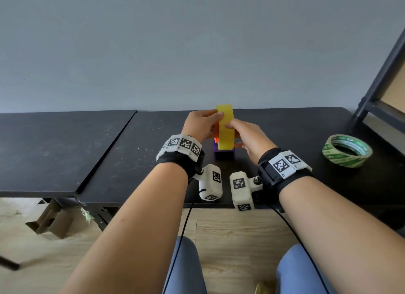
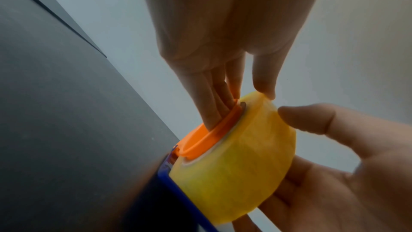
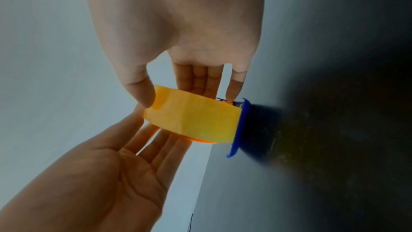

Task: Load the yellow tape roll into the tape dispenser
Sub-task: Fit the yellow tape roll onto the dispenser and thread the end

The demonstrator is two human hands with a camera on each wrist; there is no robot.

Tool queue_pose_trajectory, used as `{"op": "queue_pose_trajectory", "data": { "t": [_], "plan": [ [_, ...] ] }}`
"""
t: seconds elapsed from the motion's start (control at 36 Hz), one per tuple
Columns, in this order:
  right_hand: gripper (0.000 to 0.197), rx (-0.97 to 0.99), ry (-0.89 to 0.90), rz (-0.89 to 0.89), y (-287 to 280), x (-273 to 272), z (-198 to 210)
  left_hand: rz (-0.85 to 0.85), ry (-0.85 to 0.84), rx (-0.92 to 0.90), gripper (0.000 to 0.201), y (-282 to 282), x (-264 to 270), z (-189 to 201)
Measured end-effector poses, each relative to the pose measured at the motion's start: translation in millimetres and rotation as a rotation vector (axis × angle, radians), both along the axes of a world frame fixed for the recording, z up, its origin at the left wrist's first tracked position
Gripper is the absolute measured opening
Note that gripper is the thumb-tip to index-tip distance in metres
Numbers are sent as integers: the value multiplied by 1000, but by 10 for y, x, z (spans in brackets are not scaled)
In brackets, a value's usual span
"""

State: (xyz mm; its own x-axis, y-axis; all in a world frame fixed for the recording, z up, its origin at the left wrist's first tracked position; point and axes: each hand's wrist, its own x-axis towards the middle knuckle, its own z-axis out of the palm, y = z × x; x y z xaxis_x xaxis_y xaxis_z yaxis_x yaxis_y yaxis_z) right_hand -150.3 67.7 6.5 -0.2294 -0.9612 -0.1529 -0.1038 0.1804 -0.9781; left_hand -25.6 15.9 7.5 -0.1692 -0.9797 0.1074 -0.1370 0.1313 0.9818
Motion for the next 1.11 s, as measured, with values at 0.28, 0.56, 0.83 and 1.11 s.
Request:
{"op": "queue_pose_trajectory", "data": {
  "t": [0.28,0.56,0.83,1.11],
  "plan": [
    [32,8,-8,15,23,-65,-17,-22,-59,-12,29,40,-2,-12],
    [29,-9,-27,15,13,-51,-21,-132,18,137,62,65,42,11],
    [18,-20,30,48,7,-66,-51,-33,-33,56,37,68,-9,35],
    [27,-11,-11,1,-8,-49,-49,-25,-126,-13,14,157,-27,97]
  ]
}}
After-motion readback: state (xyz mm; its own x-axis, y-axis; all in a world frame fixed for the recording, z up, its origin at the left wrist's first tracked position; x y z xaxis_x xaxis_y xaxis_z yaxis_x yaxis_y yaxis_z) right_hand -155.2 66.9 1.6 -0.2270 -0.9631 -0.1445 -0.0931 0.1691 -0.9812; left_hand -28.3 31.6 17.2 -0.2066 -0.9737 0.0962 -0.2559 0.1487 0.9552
